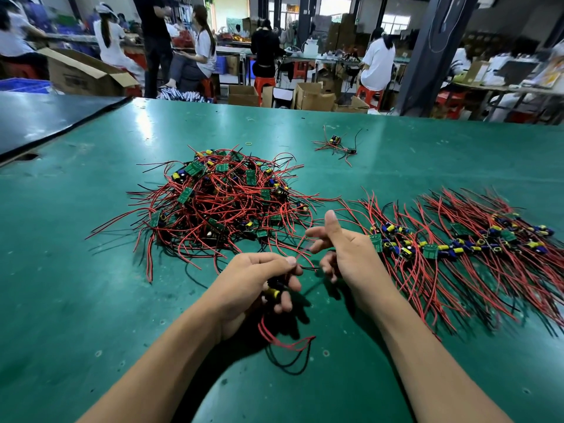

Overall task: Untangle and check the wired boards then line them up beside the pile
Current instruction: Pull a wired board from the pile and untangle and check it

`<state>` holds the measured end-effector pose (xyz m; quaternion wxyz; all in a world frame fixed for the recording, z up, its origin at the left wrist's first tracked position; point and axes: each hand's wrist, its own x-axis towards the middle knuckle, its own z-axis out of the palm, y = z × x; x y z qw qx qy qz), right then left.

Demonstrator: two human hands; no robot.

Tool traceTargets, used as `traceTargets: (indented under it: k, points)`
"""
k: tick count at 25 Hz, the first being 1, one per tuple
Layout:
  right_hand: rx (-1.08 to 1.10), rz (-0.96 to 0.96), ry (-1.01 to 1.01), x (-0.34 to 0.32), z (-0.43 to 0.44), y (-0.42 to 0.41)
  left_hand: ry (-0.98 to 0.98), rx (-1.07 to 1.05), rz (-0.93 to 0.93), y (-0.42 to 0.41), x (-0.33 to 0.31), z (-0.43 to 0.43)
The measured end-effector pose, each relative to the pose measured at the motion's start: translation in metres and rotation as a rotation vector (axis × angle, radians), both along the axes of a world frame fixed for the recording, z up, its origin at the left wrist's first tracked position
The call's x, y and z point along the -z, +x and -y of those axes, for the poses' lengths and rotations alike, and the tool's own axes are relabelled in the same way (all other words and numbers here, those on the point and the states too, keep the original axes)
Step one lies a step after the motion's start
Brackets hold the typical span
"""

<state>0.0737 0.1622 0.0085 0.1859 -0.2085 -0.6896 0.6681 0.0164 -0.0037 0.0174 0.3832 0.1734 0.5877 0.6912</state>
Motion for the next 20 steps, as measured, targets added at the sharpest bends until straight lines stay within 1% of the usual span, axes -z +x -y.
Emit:
traceTargets:
  k: [2, 5, 6, 7, 9, 11, 14, 16, 20]
  points:
    - [-0.083, -0.019, -0.072, 0.000, 0.005, -0.001, 0.087, -0.116, 0.067, -0.001, -0.001, -0.002]
    - [-0.255, 0.030, 0.069, 0.001, 0.014, 0.002, 0.236, -0.246, 0.137, -0.006, -0.004, -0.002]
    - [-0.325, 0.045, 0.070, 0.001, 0.014, 0.004, 0.281, -0.282, 0.149, -0.008, -0.006, -0.002]
    - [-0.396, 0.057, 0.029, 0.001, 0.015, 0.007, 0.314, -0.317, 0.152, -0.009, -0.007, -0.003]
    - [-0.523, 0.098, -0.010, -0.003, 0.015, 0.012, 0.339, -0.385, 0.148, -0.010, -0.008, -0.004]
    - [-0.579, 0.143, 0.041, -0.008, 0.017, 0.014, 0.340, -0.447, 0.150, -0.010, -0.007, -0.004]
    - [-0.541, 0.128, 0.086, -0.011, 0.027, 0.014, 0.300, -0.507, 0.140, -0.014, -0.005, -0.004]
    - [-0.438, 0.055, 0.125, -0.009, 0.036, 0.013, 0.265, -0.535, 0.158, -0.015, -0.006, -0.005]
    - [-0.279, -0.137, 0.260, -0.004, 0.049, 0.006, 0.304, -0.596, 0.190, -0.013, -0.010, -0.004]
